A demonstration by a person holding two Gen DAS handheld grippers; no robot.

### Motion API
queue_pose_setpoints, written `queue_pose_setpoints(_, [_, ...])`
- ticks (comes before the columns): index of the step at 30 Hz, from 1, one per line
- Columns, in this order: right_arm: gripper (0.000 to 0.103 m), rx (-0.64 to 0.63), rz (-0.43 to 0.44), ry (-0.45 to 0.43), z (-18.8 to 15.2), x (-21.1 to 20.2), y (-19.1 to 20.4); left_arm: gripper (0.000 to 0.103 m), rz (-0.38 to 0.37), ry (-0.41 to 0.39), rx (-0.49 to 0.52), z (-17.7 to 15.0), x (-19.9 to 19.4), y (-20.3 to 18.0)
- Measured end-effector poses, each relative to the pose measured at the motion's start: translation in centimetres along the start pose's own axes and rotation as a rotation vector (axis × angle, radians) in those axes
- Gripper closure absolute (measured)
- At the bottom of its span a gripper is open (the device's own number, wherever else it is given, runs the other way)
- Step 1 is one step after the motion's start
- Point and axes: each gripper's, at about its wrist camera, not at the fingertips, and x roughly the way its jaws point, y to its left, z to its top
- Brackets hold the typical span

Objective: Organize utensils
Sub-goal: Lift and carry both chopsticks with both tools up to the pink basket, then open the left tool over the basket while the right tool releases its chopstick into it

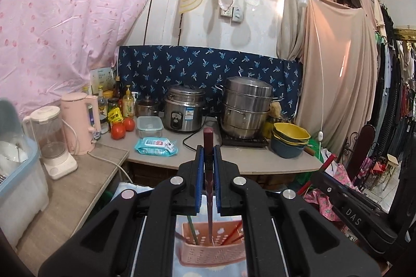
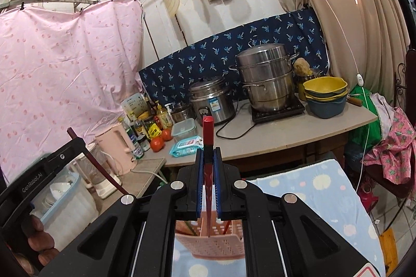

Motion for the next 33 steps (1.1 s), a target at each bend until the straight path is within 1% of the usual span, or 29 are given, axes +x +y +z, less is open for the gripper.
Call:
queue_pose_setpoints(5, [0.096,0.006,-0.01,0.025,-0.1,2.6,-0.3,0.096,0.018,0.042,-0.002,-1.2,2.5,0.4])
queue_pose_setpoints(9, [0.096,-0.006,-0.024,0.08,-1.7,4.8,-0.8,0.096,0.035,0.092,-0.003,-3.0,4.2,0.9])
queue_pose_setpoints(15, [0.096,-0.008,-0.045,0.143,-3.8,7.0,-1.5,0.096,0.053,0.14,-0.009,-4.9,5.7,1.7])
queue_pose_setpoints(25, [0.096,-0.015,-0.067,0.189,-5.6,8.5,-1.9,0.096,0.089,0.186,-0.026,-6.3,7.0,2.8])
queue_pose_setpoints(33, [0.096,-0.018,-0.079,0.205,-6.1,9.0,-2.0,0.096,0.094,0.204,-0.025,-6.9,7.4,2.7])
